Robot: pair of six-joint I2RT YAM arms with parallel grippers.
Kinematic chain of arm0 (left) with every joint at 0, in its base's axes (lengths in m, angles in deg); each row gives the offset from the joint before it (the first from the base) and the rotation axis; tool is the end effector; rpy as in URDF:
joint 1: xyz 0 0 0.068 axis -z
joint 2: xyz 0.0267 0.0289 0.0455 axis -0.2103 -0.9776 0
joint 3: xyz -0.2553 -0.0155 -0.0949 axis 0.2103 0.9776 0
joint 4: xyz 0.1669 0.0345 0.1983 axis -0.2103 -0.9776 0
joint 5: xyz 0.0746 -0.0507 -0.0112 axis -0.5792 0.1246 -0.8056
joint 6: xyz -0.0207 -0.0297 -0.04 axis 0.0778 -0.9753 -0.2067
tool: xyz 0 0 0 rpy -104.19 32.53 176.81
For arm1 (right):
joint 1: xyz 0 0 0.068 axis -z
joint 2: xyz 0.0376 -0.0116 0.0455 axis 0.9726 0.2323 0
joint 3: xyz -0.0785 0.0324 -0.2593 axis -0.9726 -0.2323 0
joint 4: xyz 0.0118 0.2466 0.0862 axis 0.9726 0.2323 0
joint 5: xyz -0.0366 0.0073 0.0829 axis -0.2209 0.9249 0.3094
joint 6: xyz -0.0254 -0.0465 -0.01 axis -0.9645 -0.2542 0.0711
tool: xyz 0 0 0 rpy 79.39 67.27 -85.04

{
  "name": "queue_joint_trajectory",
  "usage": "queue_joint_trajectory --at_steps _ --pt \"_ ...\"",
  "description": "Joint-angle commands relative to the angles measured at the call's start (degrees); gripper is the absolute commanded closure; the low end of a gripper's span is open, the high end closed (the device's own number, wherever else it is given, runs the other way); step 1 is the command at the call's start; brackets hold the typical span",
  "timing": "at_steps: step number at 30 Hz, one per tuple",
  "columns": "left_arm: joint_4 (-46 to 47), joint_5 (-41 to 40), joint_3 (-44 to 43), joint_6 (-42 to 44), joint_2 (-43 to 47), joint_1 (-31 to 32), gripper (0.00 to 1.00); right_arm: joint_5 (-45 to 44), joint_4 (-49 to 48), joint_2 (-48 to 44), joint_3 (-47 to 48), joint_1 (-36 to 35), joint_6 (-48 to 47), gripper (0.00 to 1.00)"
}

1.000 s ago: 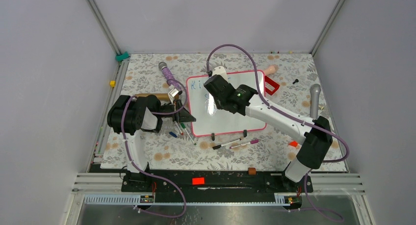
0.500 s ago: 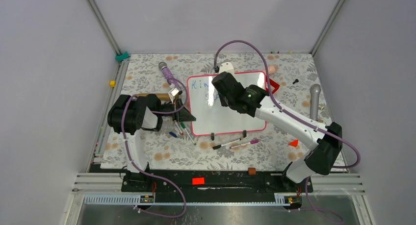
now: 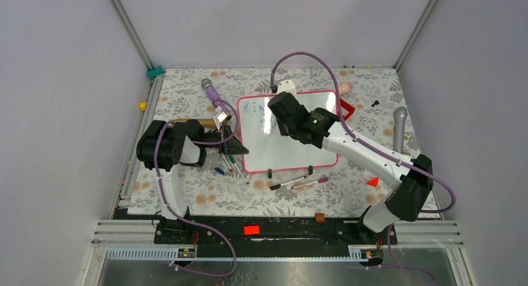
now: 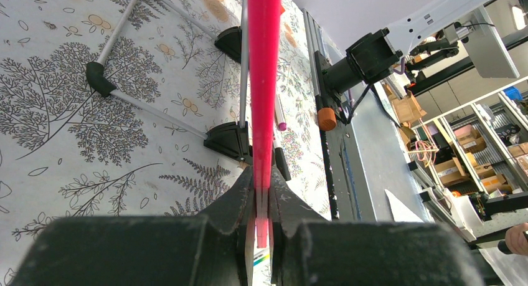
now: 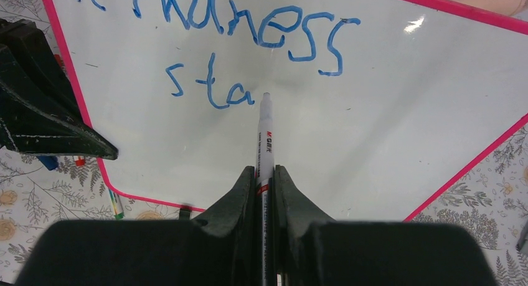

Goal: Write a sentence on the whiteboard

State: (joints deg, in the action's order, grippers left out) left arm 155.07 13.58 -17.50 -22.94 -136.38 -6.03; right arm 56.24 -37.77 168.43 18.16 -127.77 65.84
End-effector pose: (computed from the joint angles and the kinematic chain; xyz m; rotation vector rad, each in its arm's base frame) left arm 0.3039 -0.0681 0.1196 0.7142 1.7630 -1.7534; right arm 0.2300 0.2580 0.3520 -0.3978 2.1365 0.0804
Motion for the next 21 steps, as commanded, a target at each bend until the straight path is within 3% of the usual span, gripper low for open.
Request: queue_joint_trajectory --at_steps 1,21 --pt "3.83 -0.02 -1.15 0.48 0.19 -0.14 1.00 -1.09 -1.42 0.53 -0.20 0.58 0.51 1.00" --pt "3.86 0.07 -0.98 0.66 0.15 -0.04 1.00 -1.49 -0.66 3.39 1.18 1.18 0.77 1.00"
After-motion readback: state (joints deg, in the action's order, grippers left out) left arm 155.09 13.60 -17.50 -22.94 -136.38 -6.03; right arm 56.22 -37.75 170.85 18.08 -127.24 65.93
